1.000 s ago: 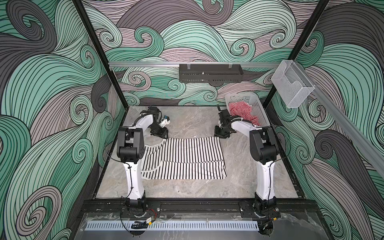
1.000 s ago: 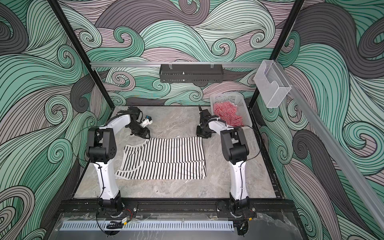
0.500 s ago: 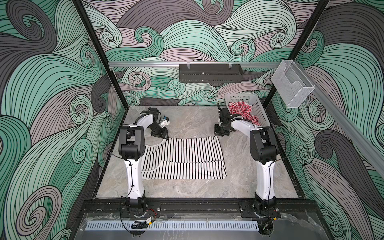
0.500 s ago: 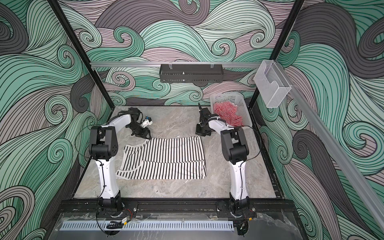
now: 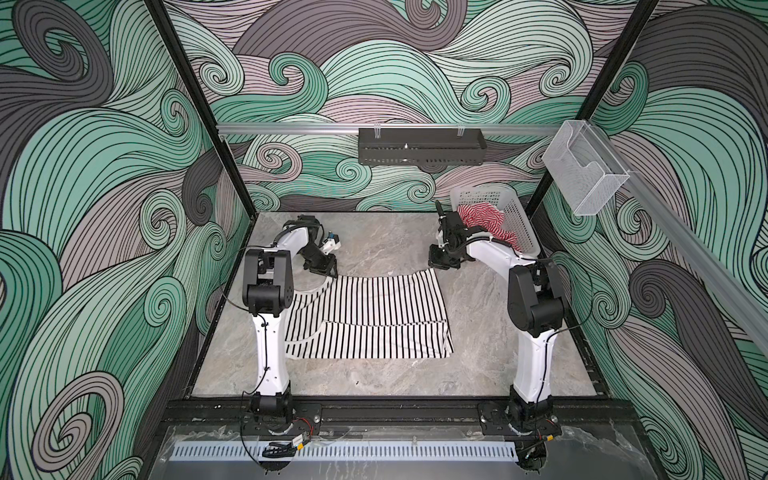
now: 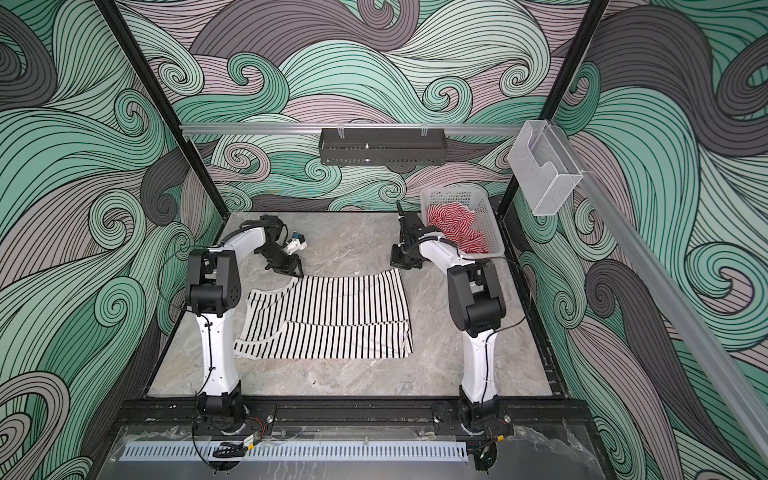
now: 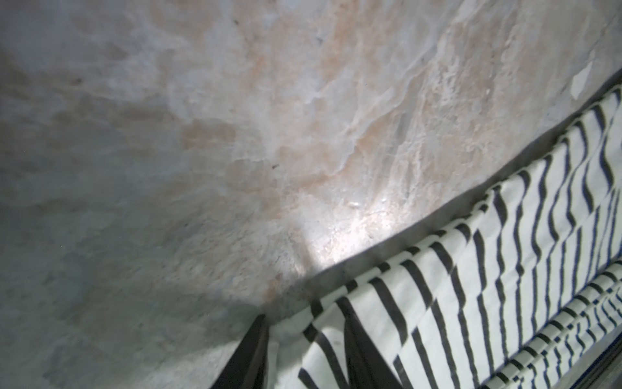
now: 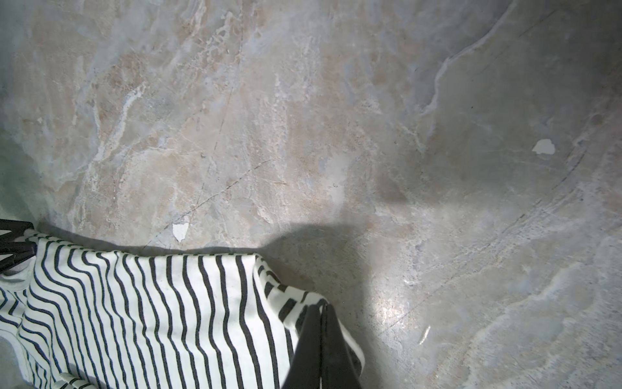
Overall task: Fold and stack tank tops
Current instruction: Fold the tank top at the center of the table.
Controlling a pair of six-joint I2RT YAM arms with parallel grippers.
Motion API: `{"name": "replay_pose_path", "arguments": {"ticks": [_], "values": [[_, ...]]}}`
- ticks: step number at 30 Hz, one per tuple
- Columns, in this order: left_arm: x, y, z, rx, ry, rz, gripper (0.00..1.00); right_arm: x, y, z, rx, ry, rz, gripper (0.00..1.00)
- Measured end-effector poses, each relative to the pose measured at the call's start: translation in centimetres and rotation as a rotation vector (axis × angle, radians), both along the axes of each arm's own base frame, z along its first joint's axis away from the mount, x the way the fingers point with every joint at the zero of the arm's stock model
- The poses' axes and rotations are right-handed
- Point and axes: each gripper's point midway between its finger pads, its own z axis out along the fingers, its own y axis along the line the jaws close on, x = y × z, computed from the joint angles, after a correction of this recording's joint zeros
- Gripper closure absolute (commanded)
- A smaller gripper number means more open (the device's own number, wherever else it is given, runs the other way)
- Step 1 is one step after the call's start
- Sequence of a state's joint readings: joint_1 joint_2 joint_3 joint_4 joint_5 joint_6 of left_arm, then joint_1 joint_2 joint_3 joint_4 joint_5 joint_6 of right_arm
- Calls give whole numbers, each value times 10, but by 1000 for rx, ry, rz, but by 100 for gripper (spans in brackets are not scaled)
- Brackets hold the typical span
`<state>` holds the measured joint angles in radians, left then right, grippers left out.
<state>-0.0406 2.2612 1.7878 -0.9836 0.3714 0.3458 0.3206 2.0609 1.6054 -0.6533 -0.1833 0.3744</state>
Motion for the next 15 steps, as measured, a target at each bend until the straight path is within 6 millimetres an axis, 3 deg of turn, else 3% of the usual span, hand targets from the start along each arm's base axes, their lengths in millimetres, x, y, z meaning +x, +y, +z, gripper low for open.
{"name": "replay_pose_path", "arguments": {"ticks": [2, 5, 15], "values": [[0, -1, 1, -7, 4, -1, 91, -2, -1, -3, -3, 7, 0, 100], [1, -2, 4, -14, 1, -5, 99, -7, -2, -8, -7, 23, 1, 100], [-7, -3, 11, -19, -1, -7, 100, -28, -12, -3, -33, 18, 12, 100]]}}
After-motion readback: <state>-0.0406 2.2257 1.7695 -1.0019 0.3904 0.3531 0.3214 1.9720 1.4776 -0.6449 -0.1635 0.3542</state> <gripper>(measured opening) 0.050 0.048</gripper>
